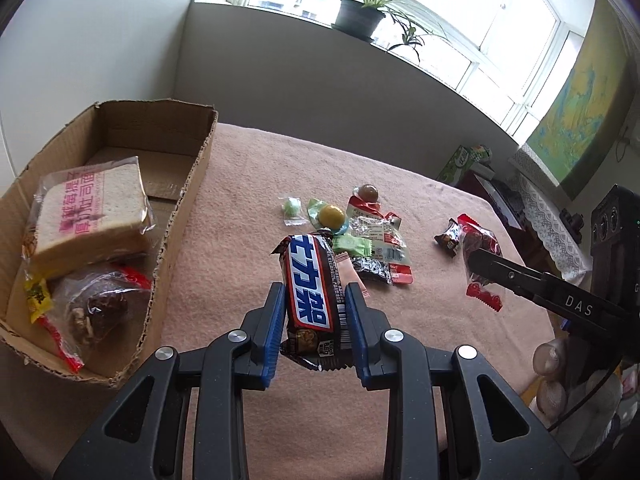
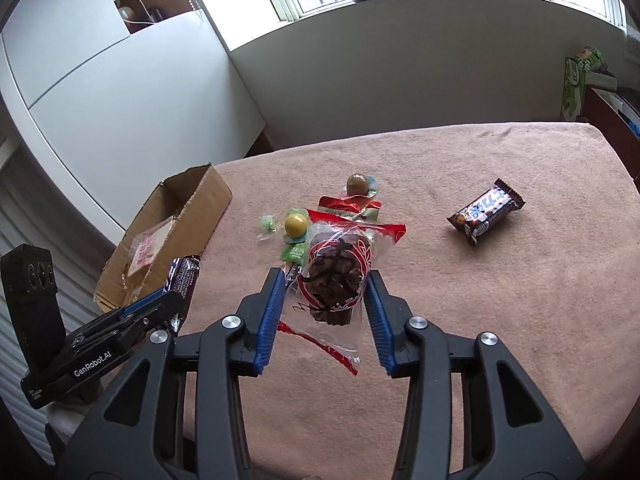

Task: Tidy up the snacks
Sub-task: 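Carry both snacks into the box and open both tools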

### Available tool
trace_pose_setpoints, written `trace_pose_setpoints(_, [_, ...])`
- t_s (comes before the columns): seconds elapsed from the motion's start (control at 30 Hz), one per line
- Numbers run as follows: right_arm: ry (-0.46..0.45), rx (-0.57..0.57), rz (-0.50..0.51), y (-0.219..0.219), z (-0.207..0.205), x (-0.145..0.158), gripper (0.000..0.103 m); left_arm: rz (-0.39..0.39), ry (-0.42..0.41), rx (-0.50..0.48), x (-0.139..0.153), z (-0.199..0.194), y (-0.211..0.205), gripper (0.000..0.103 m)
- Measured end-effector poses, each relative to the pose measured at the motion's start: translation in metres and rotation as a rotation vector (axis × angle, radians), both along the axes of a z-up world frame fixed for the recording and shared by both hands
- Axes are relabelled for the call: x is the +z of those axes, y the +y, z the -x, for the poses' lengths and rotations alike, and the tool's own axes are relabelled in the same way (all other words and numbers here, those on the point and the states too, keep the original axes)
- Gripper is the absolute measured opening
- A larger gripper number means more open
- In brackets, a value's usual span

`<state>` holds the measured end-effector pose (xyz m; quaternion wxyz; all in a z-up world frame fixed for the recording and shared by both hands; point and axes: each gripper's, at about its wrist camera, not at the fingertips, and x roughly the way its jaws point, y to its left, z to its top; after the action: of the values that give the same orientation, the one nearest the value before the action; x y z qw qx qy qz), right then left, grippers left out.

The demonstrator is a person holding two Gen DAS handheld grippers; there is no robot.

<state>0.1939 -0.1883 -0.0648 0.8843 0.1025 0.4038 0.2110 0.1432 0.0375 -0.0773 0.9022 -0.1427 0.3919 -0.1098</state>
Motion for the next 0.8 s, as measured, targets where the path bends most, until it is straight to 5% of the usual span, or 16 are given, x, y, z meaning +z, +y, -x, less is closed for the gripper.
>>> trace_pose_setpoints(0.4, [-0.075,0.15,0.008,0.091,-0.016,0.037,0.043,0.008,-0.067,0.126,0.02,0.018,0.059,0.028])
trace_pose_setpoints(0.8, [-0.064,0.269,0.038,0.184,-0.049,0.034,0.043,-0.001,-0.064,0.25,0.015,0.034,0.118,0.028])
